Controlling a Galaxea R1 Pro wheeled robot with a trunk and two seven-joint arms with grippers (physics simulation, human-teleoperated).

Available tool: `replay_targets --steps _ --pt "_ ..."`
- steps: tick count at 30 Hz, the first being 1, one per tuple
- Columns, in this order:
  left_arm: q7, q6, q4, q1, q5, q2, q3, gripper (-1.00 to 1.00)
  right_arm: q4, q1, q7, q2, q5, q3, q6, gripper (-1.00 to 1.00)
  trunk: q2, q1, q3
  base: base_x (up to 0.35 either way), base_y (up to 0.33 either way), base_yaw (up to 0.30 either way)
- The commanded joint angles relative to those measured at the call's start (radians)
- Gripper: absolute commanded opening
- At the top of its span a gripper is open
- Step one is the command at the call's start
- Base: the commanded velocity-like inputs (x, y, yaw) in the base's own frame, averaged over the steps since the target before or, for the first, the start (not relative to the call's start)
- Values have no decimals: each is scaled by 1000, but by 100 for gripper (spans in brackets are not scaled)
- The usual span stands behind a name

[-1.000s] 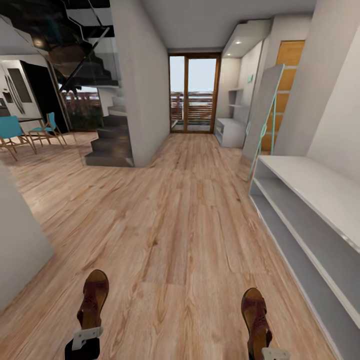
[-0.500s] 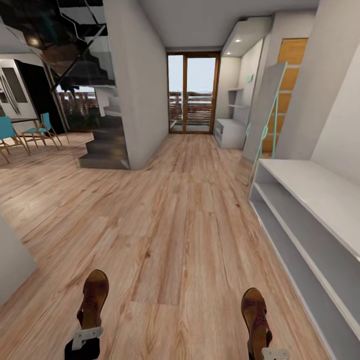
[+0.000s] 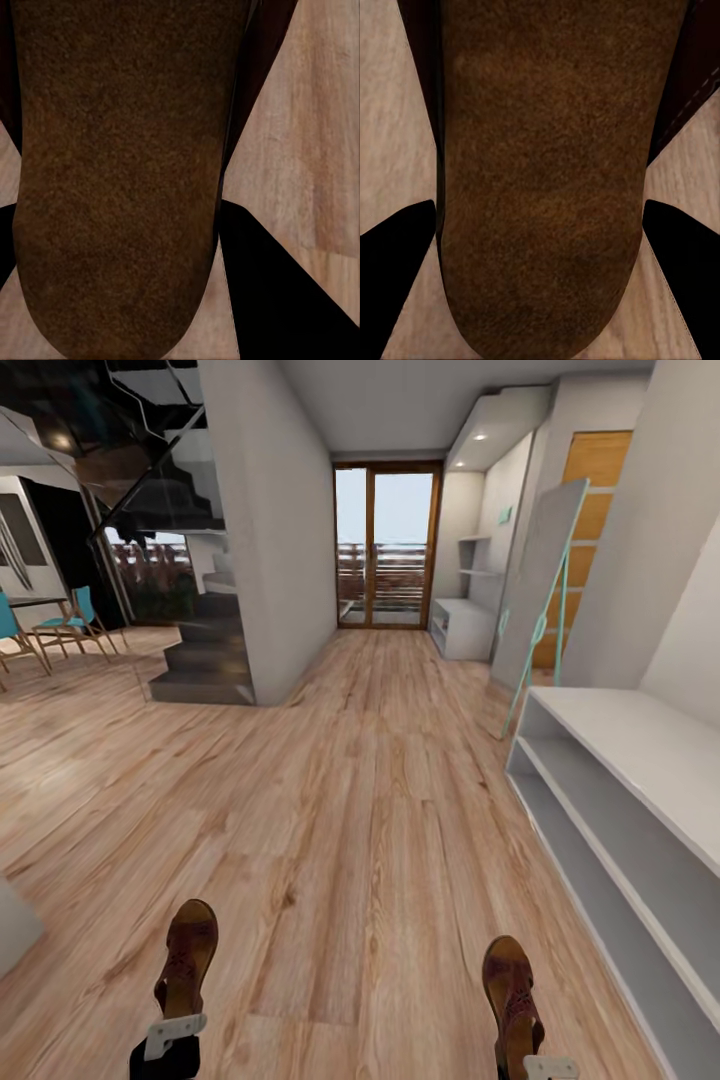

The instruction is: Pick up the two gym shoes and the two sandals from the corridor floor and place them onto the hallstand (shoe rack) in the corridor, making sure they are on the rack and not on the floor. Arrange them so the two gym shoes are next to each other and the two sandals are next to each other.

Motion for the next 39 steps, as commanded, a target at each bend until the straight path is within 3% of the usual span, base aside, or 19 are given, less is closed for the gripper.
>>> replay_targets --steps 1,39 --pt "-7 -5 1 -1 -12 -1 9 -100 1 -1 -4 0 11 -7 -3 -100 0 0 -1 340 0 0" --pt "-7 -5 1 -1 -14 -2 8 -100 1 -1 -4 0 11 -7 -3 -100 0 0 -1 340 0 0"
